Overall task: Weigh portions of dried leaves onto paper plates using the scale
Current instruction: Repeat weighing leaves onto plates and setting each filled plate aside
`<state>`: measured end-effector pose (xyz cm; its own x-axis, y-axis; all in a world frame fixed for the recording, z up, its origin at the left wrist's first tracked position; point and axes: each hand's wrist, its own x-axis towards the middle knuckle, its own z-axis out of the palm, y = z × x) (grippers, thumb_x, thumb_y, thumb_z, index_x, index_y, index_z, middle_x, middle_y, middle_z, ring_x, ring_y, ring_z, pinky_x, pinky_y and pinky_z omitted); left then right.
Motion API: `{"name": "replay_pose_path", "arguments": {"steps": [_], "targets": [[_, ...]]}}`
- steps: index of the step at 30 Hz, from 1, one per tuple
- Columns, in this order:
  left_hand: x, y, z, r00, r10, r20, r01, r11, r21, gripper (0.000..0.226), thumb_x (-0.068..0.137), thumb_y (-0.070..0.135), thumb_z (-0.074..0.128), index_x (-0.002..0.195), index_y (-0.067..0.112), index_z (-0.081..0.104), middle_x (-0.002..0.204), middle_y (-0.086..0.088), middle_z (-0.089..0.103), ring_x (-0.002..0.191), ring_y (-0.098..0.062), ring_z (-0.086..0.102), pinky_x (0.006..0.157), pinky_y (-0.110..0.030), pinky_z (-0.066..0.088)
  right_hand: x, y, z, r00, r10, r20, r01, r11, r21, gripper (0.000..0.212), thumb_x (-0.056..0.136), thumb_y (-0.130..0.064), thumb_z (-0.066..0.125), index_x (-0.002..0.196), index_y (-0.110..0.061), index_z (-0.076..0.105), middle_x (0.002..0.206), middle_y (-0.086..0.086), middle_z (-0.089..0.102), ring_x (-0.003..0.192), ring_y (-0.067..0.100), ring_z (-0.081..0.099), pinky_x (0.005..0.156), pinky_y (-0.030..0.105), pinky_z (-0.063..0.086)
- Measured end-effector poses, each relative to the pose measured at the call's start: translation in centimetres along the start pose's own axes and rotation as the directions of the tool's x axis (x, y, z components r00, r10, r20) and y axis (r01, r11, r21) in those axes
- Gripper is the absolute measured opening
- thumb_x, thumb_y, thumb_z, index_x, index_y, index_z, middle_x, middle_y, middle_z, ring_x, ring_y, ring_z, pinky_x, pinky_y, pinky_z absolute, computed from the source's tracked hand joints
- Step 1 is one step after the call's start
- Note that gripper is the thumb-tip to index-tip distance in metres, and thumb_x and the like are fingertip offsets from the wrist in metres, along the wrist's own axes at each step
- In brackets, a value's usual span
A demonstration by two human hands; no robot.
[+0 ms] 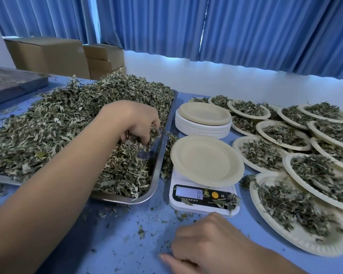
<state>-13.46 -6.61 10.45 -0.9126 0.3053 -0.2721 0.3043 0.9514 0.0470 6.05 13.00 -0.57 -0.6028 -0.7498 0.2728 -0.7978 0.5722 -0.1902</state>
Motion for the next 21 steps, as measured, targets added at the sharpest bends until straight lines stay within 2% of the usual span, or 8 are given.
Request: {"name": "replay_pose_path", "arguments": {"steps": [2,4,5,10,13,16,19,21], "targets": [[-0.1,-0.3,-0.4,0.999,0.029,-0.033,-0.028,0.999,0.020,0.066,0.085,0.017,0.079,0.144,0.027,0.051,0.151,-0.007,0.040,0.105,-0.033,0.064,0.078,-0.042,0.063,-0.1,0.1,0.0,1.000,-0.011,-0.014,0.011,1.000,-0.011,0.046,0.109,-0.042,0.045,0.066,-0.028,0.035,0.061,-0.005,0.032,0.054,0.013,0.032,0.051,0.029,0.030],[-0.3,-0.4,-0.6,0.993,0.065,-0.103,-0.059,0.996,0.060,0.064,0.086,0.022,0.079,0.144,0.026,0.052,0.154,-0.005,0.041,0.127,-0.032,0.053,0.105,-0.044,0.048,-0.2,0.0,0.1,1.000,-0.013,-0.014,0.012,1.000,-0.021,0.048,0.109,-0.042,0.045,0.065,-0.027,0.034,0.060,-0.005,0.032,0.054,0.013,0.033,0.050,0.031,0.033],[-0.3,-0.3,-0.7,0.988,0.068,-0.138,-0.060,0.996,0.061,0.063,0.087,0.023,0.078,0.144,0.025,0.052,0.156,-0.005,0.039,0.133,-0.031,0.049,0.108,-0.042,0.041,-0.2,0.0,0.1,1.000,-0.012,-0.014,0.011,1.000,-0.018,0.048,0.109,-0.042,0.045,0.065,-0.027,0.035,0.060,-0.004,0.032,0.054,0.014,0.033,0.051,0.031,0.034],[-0.6,0.2,-1.1,0.963,0.086,-0.255,-0.103,0.993,-0.054,0.058,0.087,0.021,0.078,0.140,0.021,0.055,0.153,-0.006,0.045,0.134,-0.031,0.047,0.109,-0.040,0.037,-0.1,0.0,0.2,0.999,-0.006,-0.031,0.005,1.000,-0.014,0.049,0.109,-0.043,0.044,0.064,-0.026,0.034,0.060,-0.004,0.031,0.054,0.014,0.034,0.051,0.035,0.037],[-0.8,1.0,-1.3,0.925,0.141,-0.352,-0.204,0.967,-0.150,0.050,0.085,0.021,0.080,0.131,0.021,0.061,0.138,-0.002,0.057,0.125,-0.028,0.054,0.104,-0.037,0.042,-0.3,0.0,0.2,0.999,-0.007,-0.042,0.006,1.000,-0.028,0.049,0.109,-0.042,0.046,0.063,-0.026,0.036,0.060,-0.004,0.031,0.053,0.015,0.033,0.050,0.034,0.035],[-1.1,2.4,-1.1,0.890,0.203,-0.409,-0.353,0.873,-0.335,0.027,0.083,0.020,0.082,0.104,0.028,0.067,0.104,0.009,0.069,0.101,-0.017,0.066,0.093,-0.035,0.052,-0.3,0.0,0.2,0.999,-0.003,-0.036,0.002,0.999,-0.035,0.049,0.109,-0.043,0.045,0.063,-0.026,0.037,0.060,-0.004,0.031,0.052,0.015,0.033,0.050,0.032,0.034],[-1.1,4.7,0.1,0.890,0.225,-0.397,-0.427,0.716,-0.552,0.030,0.081,0.026,0.083,0.107,0.027,0.068,0.103,0.008,0.072,0.097,-0.012,0.069,0.092,-0.036,0.058,-0.2,0.0,0.1,1.000,-0.003,-0.028,0.003,1.000,-0.010,0.049,0.109,-0.041,0.045,0.064,-0.025,0.037,0.061,-0.004,0.030,0.053,0.013,0.033,0.052,0.030,0.031],[-0.9,6.0,1.0,0.903,0.269,-0.336,-0.425,0.677,-0.601,0.036,0.079,0.030,0.086,0.110,0.025,0.069,0.105,0.007,0.073,0.097,-0.010,0.070,0.094,-0.036,0.058,-0.2,-0.1,0.0,0.999,-0.009,-0.035,0.008,1.000,-0.020,0.048,0.109,-0.040,0.047,0.064,-0.025,0.036,0.060,-0.005,0.029,0.054,0.013,0.030,0.054,0.027,0.023]]}}
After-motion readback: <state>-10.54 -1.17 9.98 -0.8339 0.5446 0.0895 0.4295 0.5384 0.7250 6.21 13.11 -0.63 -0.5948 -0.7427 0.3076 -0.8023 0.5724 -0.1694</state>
